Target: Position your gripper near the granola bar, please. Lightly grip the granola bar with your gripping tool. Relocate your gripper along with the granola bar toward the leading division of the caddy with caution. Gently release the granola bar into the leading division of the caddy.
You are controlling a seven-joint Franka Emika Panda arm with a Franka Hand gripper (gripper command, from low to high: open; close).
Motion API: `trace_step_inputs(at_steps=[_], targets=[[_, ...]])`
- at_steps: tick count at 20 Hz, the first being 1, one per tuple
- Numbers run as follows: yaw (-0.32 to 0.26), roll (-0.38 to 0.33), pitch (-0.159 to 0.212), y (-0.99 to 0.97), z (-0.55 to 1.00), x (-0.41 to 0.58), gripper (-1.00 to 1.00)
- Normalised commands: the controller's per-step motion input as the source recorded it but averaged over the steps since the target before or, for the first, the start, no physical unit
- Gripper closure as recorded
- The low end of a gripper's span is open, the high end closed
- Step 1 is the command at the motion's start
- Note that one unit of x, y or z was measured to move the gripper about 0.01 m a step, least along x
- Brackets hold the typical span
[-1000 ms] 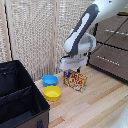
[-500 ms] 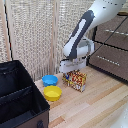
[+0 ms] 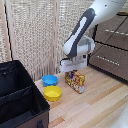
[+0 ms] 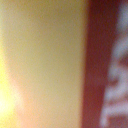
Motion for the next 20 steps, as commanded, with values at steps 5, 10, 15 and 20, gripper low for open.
trace_step_inputs(at_steps=[5, 10, 15, 20], targets=[[-0.146, 0.0, 0.082, 0.02, 0.99, 0.137, 1.0], [-0.107, -0.002, 0.066, 0.22, 1.0, 0.329, 1.0], [-0.11, 0.0, 0.045, 0.36, 1.0, 0.339, 1.0], [-0.099, -0.003, -0.005, 0.59, 1.0, 0.136, 1.0]])
